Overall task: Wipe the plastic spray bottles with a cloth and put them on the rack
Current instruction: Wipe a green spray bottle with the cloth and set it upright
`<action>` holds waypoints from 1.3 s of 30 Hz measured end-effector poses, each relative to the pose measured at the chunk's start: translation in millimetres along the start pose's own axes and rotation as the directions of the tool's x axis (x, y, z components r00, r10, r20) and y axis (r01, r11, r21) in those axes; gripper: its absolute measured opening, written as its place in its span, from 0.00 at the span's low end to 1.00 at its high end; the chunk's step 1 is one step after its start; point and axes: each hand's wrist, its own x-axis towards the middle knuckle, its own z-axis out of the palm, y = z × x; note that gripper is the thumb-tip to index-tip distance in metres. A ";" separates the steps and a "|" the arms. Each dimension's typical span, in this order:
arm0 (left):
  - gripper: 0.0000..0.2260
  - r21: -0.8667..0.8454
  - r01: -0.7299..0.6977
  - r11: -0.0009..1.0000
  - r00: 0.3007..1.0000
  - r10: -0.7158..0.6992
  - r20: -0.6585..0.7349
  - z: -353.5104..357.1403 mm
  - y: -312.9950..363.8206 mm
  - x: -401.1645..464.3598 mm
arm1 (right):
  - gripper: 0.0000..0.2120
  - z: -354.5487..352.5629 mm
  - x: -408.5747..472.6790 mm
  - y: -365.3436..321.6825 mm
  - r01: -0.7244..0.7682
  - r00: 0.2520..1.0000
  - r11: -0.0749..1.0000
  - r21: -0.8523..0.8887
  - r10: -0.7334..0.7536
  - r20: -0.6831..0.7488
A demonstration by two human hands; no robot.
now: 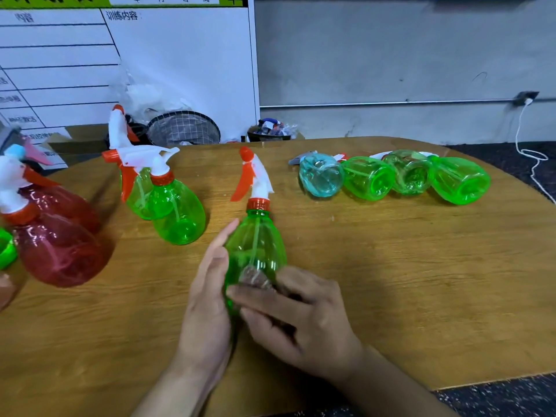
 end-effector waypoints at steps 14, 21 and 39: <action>0.16 0.026 0.052 0.998 0.998 -0.053 0.019 2.6 -11.4 -4.4 | 0.13 -0.2 4.9 6.1 -0.248 0.964 0.957 0.151 0.260 -0.064; 0.19 0.015 0.029 0.999 1.000 -0.029 -0.011 0.3 -3.2 1.2 | 0.10 4.7 -1.8 1.6 -0.058 0.998 0.998 0.032 0.059 -0.037; 0.18 -0.032 0.067 0.997 0.995 -0.069 -0.074 -4.7 2.2 3.1 | 0.10 15.3 -9.4 -6.2 0.042 0.999 0.999 -0.032 -0.042 0.009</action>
